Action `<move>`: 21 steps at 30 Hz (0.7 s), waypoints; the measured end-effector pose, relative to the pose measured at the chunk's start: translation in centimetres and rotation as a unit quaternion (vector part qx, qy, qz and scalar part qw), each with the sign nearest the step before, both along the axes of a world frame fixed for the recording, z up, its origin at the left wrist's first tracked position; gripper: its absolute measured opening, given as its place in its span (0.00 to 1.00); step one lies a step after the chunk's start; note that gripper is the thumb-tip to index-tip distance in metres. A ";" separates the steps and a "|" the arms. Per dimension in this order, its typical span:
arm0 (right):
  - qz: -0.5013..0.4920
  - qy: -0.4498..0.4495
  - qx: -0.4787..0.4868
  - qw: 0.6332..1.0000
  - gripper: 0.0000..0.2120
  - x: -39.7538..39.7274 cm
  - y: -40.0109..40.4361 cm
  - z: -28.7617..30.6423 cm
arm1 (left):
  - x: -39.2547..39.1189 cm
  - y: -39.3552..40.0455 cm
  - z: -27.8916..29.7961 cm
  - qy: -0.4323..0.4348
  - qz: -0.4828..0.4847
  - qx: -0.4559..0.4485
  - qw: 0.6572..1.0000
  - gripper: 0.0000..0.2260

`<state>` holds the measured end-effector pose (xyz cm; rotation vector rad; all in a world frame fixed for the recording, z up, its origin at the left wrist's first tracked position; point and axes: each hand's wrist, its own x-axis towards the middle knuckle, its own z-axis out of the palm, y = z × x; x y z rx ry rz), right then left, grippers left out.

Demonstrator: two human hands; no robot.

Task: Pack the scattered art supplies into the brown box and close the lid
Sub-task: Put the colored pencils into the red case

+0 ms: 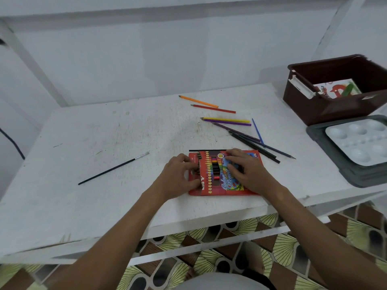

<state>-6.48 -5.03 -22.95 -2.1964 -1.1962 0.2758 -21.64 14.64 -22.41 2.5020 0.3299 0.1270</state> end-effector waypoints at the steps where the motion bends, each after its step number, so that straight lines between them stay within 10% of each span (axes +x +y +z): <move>1: 0.001 0.000 -0.001 1.000 0.17 0.0 0.0 0.0 | 0.1 0.0 -0.2 -0.013 0.010 0.003 1.000 0.20; 21: 0.023 -0.029 -0.033 0.999 0.19 0.7 -0.1 -0.5 | 1.0 -0.2 0.3 0.017 0.025 -0.005 1.000 0.13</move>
